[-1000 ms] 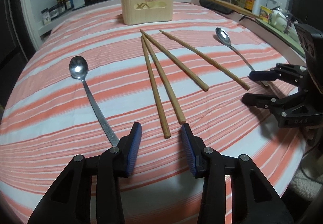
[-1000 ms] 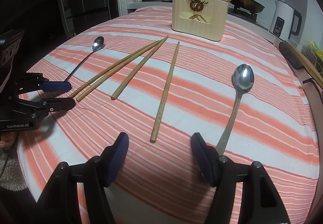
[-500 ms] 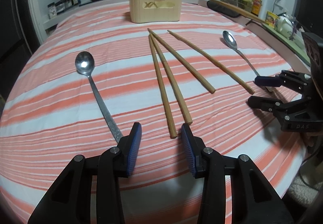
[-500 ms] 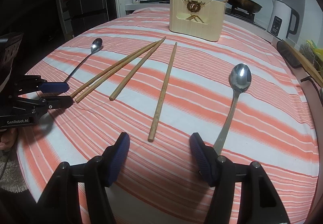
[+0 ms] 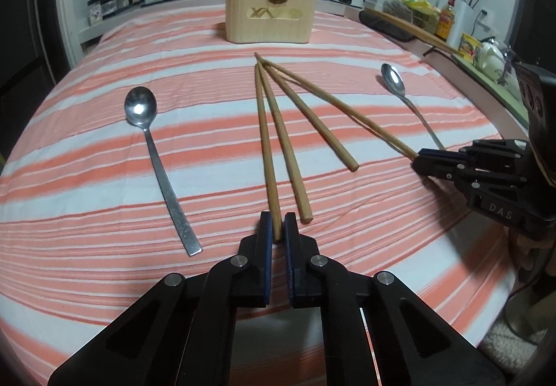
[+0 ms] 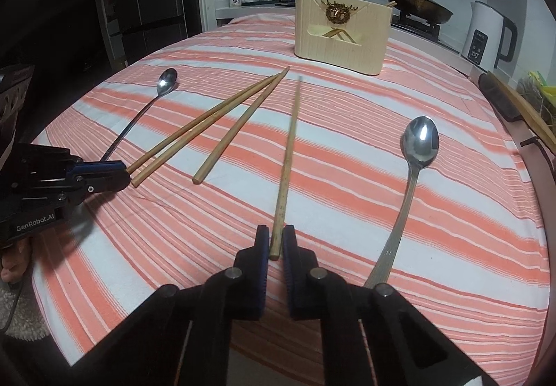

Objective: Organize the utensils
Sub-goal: 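Close the left tool on a chopstick while the right tool grasps another, then lift and carry the held chopsticks with both tools to the cream box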

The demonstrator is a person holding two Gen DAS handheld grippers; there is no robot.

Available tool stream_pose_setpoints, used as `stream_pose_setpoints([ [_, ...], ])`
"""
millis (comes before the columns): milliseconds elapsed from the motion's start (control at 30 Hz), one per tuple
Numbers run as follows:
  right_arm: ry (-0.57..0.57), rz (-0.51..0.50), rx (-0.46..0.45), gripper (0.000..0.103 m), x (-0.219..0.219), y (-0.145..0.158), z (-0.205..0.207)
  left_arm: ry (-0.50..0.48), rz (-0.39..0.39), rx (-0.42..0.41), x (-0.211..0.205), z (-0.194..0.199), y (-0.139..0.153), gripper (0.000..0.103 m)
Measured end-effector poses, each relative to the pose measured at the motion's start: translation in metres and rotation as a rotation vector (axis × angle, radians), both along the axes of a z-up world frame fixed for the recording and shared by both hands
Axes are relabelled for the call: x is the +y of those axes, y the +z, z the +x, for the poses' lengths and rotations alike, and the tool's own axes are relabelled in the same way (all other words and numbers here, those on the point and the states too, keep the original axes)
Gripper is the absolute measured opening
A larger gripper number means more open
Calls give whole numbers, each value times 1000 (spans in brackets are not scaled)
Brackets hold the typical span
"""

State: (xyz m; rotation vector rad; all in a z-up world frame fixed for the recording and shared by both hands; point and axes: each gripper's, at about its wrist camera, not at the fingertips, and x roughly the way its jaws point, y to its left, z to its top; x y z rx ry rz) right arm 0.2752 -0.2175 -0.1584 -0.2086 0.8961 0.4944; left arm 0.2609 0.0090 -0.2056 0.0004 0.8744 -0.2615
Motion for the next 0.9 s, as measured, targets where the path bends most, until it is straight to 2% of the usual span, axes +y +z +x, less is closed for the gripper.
stream_pose_setpoints([
  [200, -63, 53, -80, 6, -11, 34, -1, 43, -65, -62, 19, 0, 39, 3],
  [433, -51, 66, -191, 6, -9, 88, -5, 55, -96, -160, 33, -1, 91, 3],
  [700, -55, 111, -287, 6, -9, 134, -10, 48, -114, -249, 38, -5, 133, 3],
  [900, -71, 154, -331, 6, -12, 156, -13, 46, -113, -303, 38, -8, 154, 2],
])
